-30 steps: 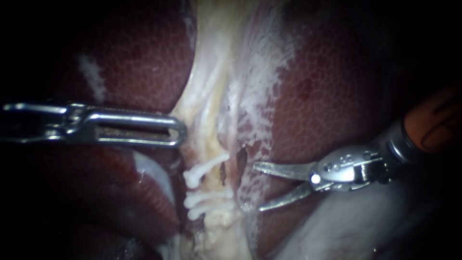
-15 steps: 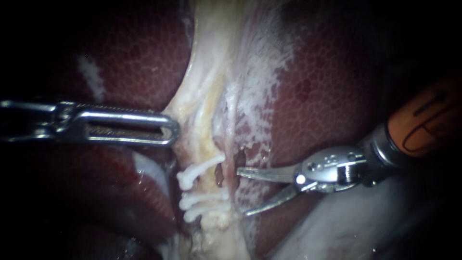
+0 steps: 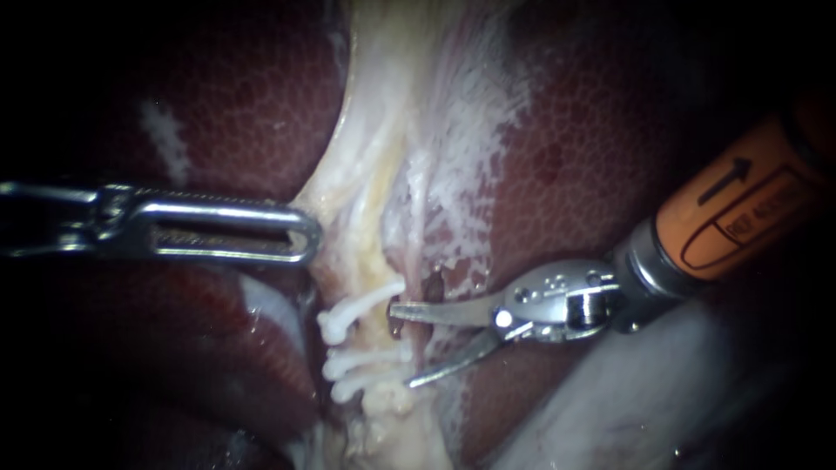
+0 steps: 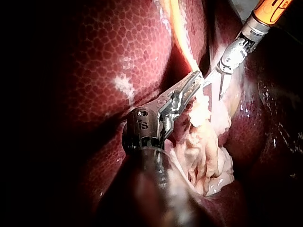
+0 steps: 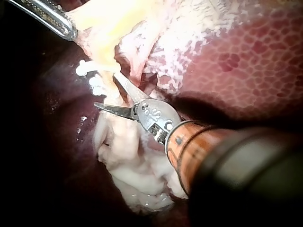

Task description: Go to the cutting position left tube

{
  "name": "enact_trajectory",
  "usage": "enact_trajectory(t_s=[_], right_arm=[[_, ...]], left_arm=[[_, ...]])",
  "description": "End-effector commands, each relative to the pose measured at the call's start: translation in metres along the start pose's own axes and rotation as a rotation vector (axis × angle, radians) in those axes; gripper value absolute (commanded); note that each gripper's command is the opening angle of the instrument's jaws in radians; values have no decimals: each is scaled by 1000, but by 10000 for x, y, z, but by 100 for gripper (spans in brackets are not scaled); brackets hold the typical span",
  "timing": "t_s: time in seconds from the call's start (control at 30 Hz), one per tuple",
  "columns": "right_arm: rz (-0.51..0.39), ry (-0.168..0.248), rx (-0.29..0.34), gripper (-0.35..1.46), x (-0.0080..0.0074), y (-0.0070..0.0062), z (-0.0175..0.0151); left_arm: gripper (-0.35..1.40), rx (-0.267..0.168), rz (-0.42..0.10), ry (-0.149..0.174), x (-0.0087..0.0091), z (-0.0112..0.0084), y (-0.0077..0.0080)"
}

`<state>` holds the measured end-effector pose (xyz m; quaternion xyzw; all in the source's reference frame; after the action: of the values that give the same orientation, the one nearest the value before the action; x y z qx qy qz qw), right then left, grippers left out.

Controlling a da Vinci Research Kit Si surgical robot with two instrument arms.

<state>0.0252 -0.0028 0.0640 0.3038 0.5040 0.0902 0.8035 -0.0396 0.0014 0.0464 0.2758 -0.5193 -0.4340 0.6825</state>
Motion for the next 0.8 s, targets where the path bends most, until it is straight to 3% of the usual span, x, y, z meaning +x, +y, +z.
enact_trajectory(t_s=[0.03,0.53,0.8], right_arm=[[0,0,-1,92,0,1,1],[-10,-2,34,92,3,1,15],[-13,2,71,72,9,0,23]], left_arm=[[-35,0,0,0,0,0,0],[-35,0,0,0,0,0,-1],[-35,0,0,0,0,0,0]])
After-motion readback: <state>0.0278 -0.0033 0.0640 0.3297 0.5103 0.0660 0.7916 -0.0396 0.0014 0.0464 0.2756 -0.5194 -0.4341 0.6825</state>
